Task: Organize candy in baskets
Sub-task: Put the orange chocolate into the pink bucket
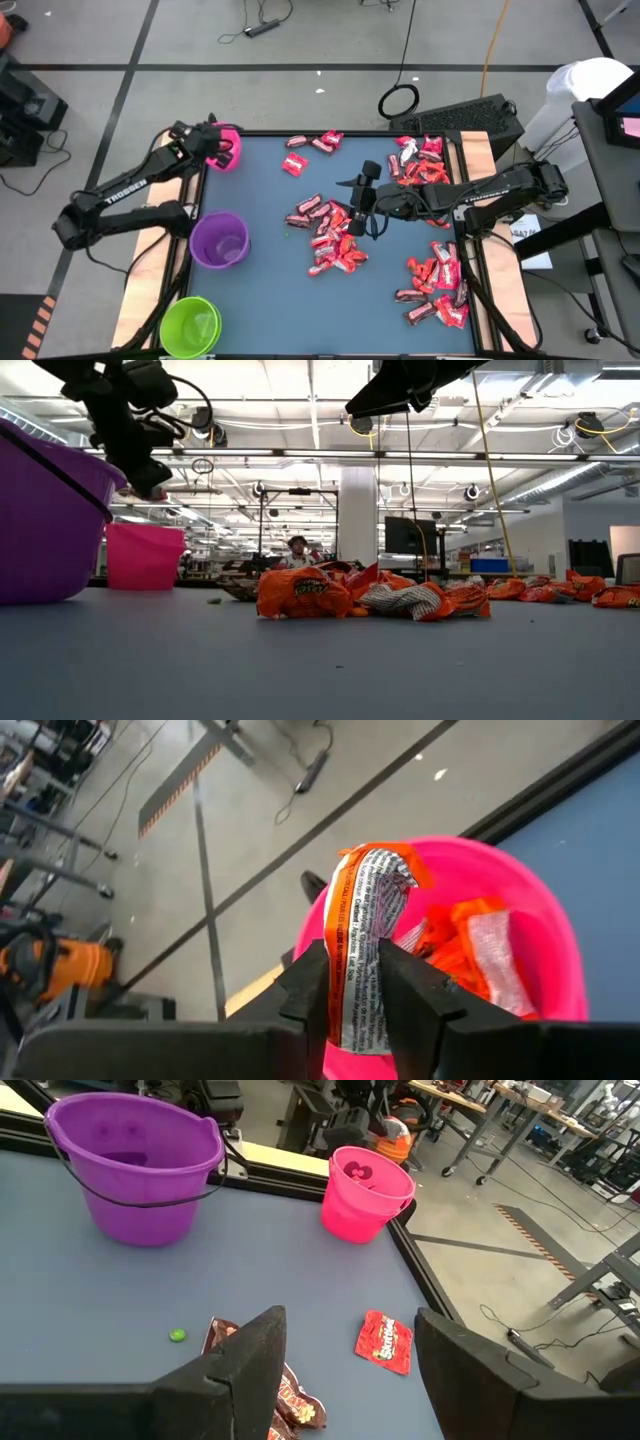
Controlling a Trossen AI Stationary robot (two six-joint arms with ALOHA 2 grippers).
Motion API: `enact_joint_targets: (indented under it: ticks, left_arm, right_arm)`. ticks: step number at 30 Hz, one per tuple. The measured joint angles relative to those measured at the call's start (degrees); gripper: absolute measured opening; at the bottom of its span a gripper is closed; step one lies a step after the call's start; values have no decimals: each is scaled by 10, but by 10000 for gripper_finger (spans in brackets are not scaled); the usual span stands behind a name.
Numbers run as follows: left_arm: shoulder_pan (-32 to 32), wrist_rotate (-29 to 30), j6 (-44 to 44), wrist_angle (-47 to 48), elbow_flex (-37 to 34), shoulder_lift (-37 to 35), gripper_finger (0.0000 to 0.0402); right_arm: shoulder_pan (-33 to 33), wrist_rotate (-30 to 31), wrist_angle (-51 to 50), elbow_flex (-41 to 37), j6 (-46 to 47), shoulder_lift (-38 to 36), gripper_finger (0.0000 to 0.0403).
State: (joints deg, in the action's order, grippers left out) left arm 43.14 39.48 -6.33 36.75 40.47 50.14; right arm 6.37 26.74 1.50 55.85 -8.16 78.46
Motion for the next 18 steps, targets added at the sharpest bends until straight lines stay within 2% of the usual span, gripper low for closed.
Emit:
enact_joint_targets:
  ticks: [9, 14, 18]
  left_arm:
    - [14, -86, 0, -1, 6, 7, 195]
    - [-7, -126, -4, -3, 34, 5, 207]
    - [-36, -216, -1, -26, 48, -1, 208]
  right_arm:
    - [0, 0, 0, 0, 0, 0, 210]
    - [0, 0, 0, 0, 0, 0, 210]
    - [0, 0, 0, 0, 0, 0, 210]
